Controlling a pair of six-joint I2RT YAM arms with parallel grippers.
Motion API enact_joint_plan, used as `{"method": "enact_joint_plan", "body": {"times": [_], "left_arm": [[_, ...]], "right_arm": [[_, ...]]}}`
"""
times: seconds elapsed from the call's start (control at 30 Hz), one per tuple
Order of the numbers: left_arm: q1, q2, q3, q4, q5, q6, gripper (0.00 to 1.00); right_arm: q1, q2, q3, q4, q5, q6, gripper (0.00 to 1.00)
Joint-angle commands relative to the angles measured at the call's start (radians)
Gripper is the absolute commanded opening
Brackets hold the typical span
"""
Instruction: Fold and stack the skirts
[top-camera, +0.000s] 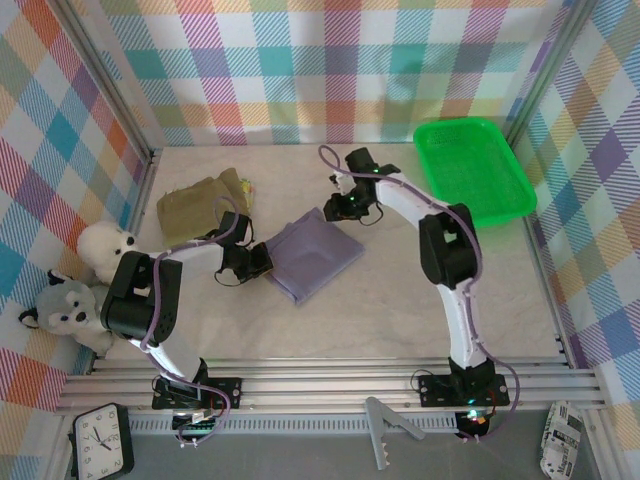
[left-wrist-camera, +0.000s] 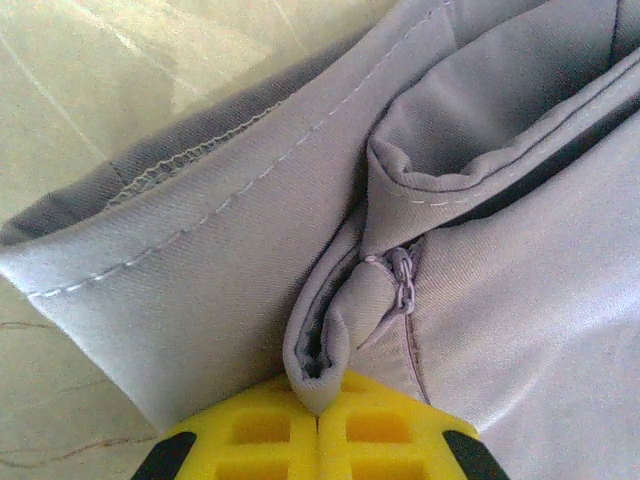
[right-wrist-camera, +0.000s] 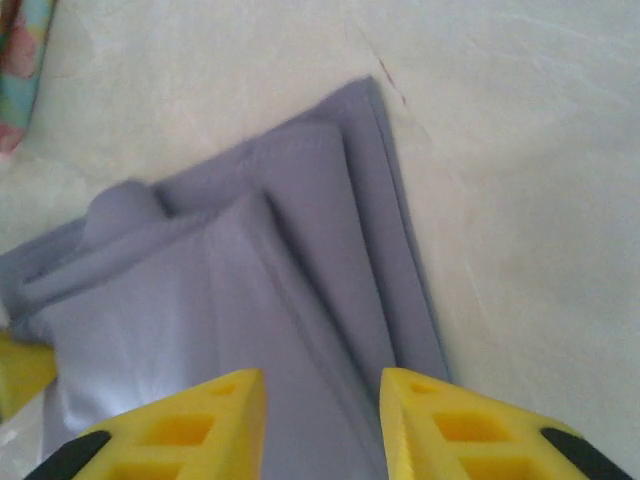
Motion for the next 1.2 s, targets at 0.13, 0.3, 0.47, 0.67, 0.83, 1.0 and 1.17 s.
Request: {"method": "enact_joint_plan", "body": {"times": [0.13,0.3,0.47,0.67,0.83,1.0,1.17], "left_arm": [[0.025,0.071,0.008,-0.125,-0.053,0.045,0.0],[0.025,0.089,0.034,-0.142,-0.047,0.067,0.0],[0.025,0.107,0.064,-0.184,-0.066,0.086,0.0],[-0.013,0.16,0.126,-0.211,-0.065,0.091,0.0],[-0.079,0.242,0.236,-0.247,-0.072,0.103,0.0],[-0.094,0.29,0.369,-0.324,-0.095,0.157,0.0],[-0.094,0.237,0.45,-0.433,-0.135,0.171,0.2]], "right_arm": [[0.051,-0.285,-0.411,0.254,0.032,0.133,0.04],[0.113,-0.205,-0.401,0.211,0.034,0.146,0.0],[0.127,-0.161,-0.43,0.148,0.138,0.247,0.0],[0.123,-0.252,-0.631,0.173,0.15,0.43,0.0],[0.122,-0.399,-0.834,0.272,0.135,0.598,0.0],[0.108,-0.54,-0.914,0.362,0.16,0.683,0.0],[0.082,-0.61,-0.934,0.497,0.164,0.761,0.02]]}}
